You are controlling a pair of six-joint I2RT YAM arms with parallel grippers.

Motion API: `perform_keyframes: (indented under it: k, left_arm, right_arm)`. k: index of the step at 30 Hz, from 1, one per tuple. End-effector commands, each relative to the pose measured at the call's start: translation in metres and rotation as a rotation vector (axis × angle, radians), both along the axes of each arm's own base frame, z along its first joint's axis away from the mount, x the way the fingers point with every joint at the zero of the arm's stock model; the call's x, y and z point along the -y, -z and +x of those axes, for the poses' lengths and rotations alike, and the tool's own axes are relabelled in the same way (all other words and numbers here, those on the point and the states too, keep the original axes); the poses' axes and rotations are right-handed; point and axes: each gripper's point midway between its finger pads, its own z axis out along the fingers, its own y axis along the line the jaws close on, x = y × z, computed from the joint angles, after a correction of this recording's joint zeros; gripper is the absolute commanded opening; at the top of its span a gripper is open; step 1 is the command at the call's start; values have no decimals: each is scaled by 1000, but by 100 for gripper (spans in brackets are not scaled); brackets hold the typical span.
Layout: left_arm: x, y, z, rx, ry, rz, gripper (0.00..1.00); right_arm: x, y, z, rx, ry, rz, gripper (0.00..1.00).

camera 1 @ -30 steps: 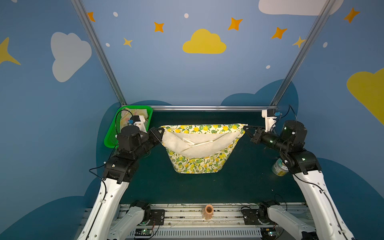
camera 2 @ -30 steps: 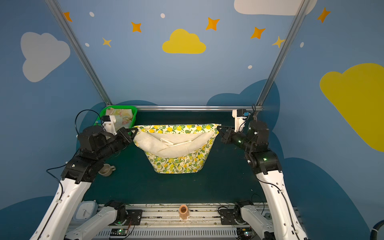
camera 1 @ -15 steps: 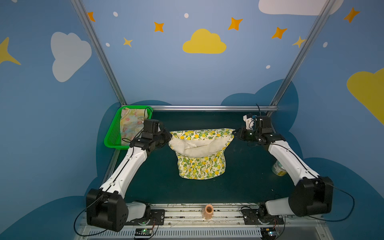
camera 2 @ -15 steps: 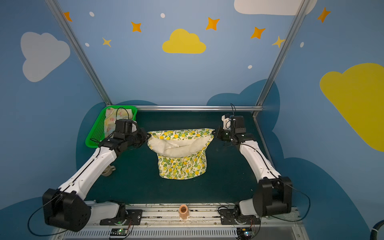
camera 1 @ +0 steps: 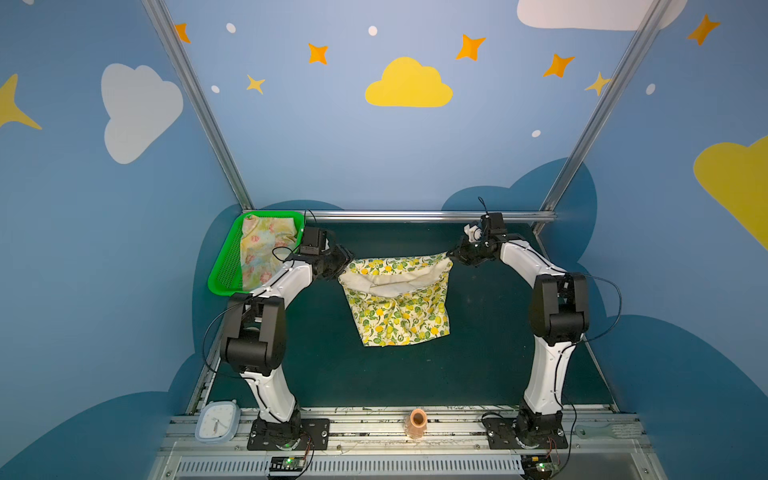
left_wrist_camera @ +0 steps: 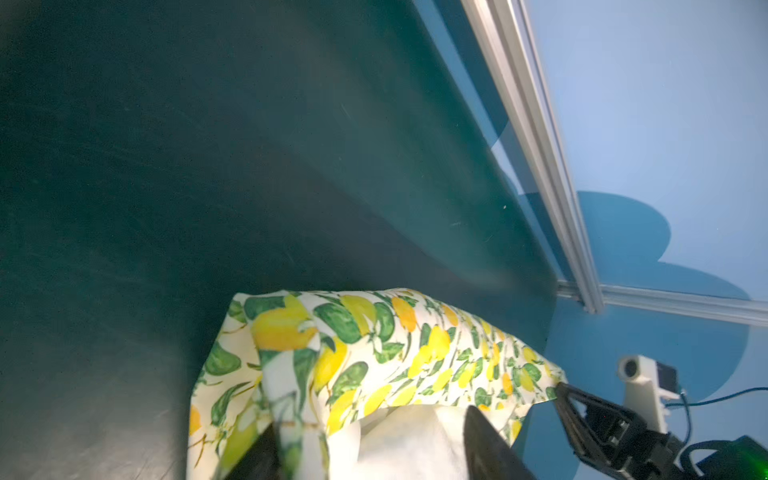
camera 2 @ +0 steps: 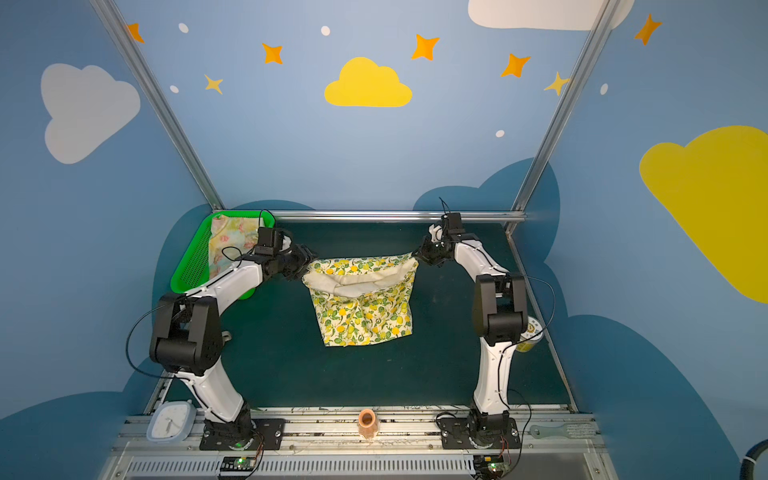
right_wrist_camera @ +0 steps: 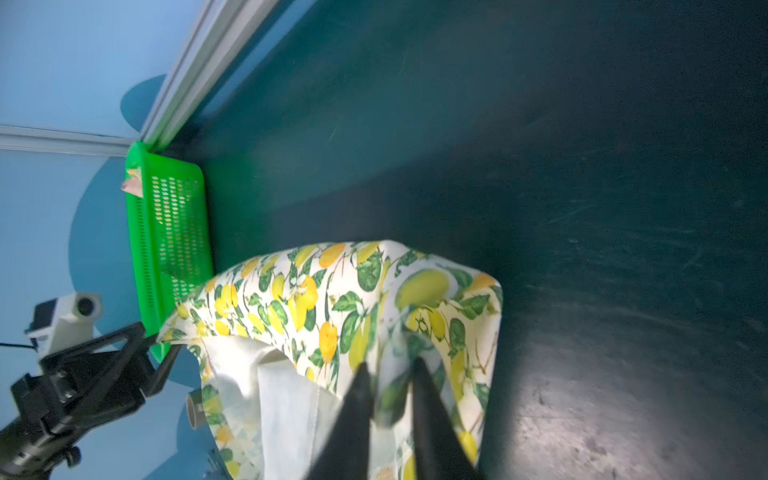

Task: Fold and stack the skirts
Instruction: 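Grasp the skirt edge with the right gripper and lift it with both grippers, then lay the held skirt flat on the table, pulling it toward the robot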

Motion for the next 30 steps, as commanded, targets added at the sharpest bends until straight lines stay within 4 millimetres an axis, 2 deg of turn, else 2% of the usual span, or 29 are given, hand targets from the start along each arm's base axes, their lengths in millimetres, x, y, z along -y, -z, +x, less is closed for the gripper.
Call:
perform_keyframes:
  k: [1, 5, 9, 13, 19, 24, 26, 30]
  left_arm:
    - [-10, -39, 8, 132, -33, -5, 69]
    - [-18, -39, -23, 88, -14, 72, 69]
    - [-30, -24, -70, 15, -21, 139, 70]
    - [-34, -8, -115, -62, -15, 158, 70]
    - [-4, 22, -180, -165, 99, 180, 67]
    - [25, 51, -224, -252, 192, 191, 66]
    - [39, 65, -238, -282, 221, 163, 65]
    - [50, 84, -252, -316, 244, 191, 65]
  right_arm:
    - [7, -18, -6, 28, -4, -50, 36]
    - [16, -19, -26, 43, -28, -173, 41]
    - [24, -18, -52, 45, -40, -276, 43]
    - [22, -22, -76, 64, -58, -324, 43]
    - [9, -19, -119, 56, -101, -321, 43]
    - [-8, 1, -169, 15, -182, -331, 43]
    - [-12, 10, -189, -11, -215, -348, 43]
    - [-20, 24, -220, -64, -259, -316, 43]
